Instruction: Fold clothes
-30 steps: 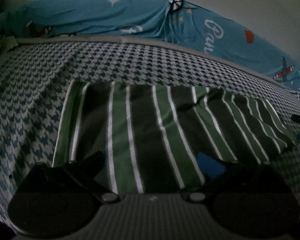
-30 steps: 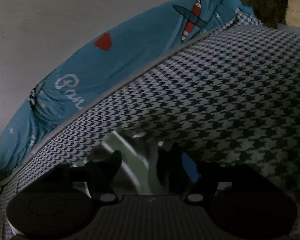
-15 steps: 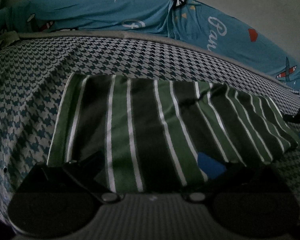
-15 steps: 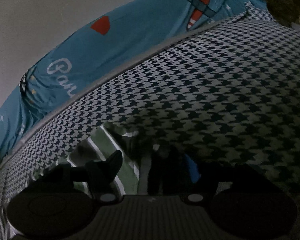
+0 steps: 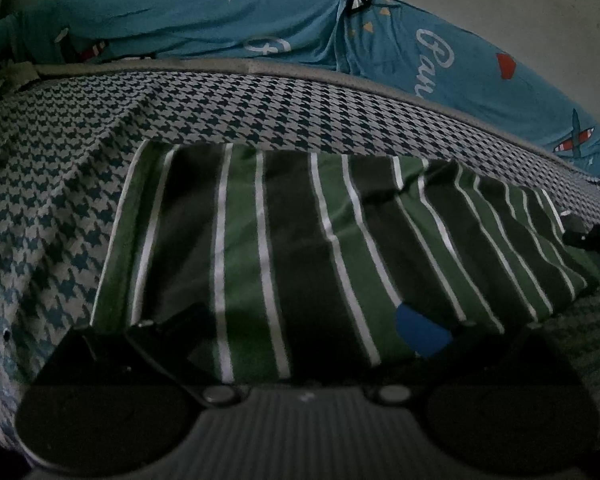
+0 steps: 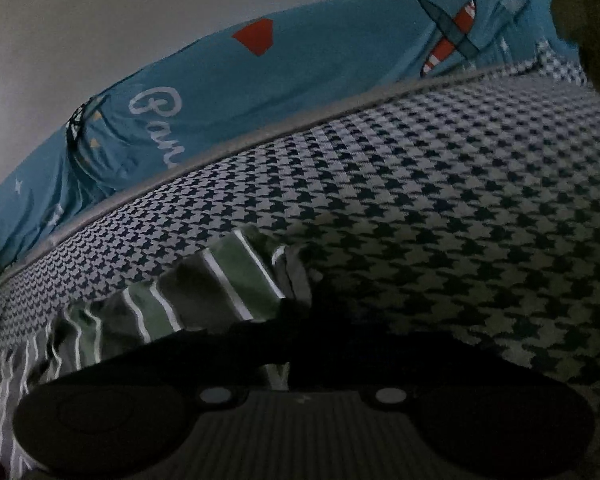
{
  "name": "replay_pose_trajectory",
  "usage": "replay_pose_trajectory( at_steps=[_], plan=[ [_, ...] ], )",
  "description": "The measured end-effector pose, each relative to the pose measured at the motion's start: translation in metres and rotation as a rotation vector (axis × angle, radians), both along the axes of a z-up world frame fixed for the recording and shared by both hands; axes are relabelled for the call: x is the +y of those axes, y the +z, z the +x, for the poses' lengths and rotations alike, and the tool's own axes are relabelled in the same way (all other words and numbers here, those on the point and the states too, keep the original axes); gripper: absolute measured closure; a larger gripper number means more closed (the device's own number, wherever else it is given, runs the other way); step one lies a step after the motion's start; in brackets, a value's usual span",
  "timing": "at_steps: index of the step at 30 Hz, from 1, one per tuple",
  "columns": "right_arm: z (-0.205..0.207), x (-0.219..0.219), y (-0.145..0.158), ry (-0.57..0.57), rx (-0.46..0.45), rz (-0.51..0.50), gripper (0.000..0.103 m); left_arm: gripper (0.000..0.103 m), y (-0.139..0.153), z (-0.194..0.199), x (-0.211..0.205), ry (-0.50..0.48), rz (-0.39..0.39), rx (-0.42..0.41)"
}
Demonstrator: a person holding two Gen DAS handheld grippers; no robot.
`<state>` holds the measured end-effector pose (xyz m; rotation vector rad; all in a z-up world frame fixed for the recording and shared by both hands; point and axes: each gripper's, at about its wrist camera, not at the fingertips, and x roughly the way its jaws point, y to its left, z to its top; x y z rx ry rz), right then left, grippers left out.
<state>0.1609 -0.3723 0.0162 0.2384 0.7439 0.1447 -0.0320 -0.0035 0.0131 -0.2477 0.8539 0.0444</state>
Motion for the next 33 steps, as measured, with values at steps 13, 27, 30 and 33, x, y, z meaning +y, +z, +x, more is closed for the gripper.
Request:
replay_pose_trajectory(
  at_steps=[13, 27, 30, 33],
  plan=[
    [-0.038, 0.048, 0.044, 0.080, -0.181, -0.050, 0.089, 0.000, 0.016, -0.003, 0.012, 0.010, 0.014, -0.060],
    [-0.064, 0.131, 0.036, 0.279, -0.241, -0.120, 0.089, 0.000, 0.034, -0.006, 0.017, 0.008, 0.015, -0.099],
    [-0.064, 0.146, 0.025, 0.318, -0.218, -0.144, 0.089, 0.000, 0.034, -0.008, 0.018, 0.009, 0.010, -0.099],
    [-0.059, 0.155, 0.010, 0.340, -0.165, -0.142, 0.084, 0.000, 0.033, -0.010, 0.020, 0.012, 0.007, -0.102]
  ],
)
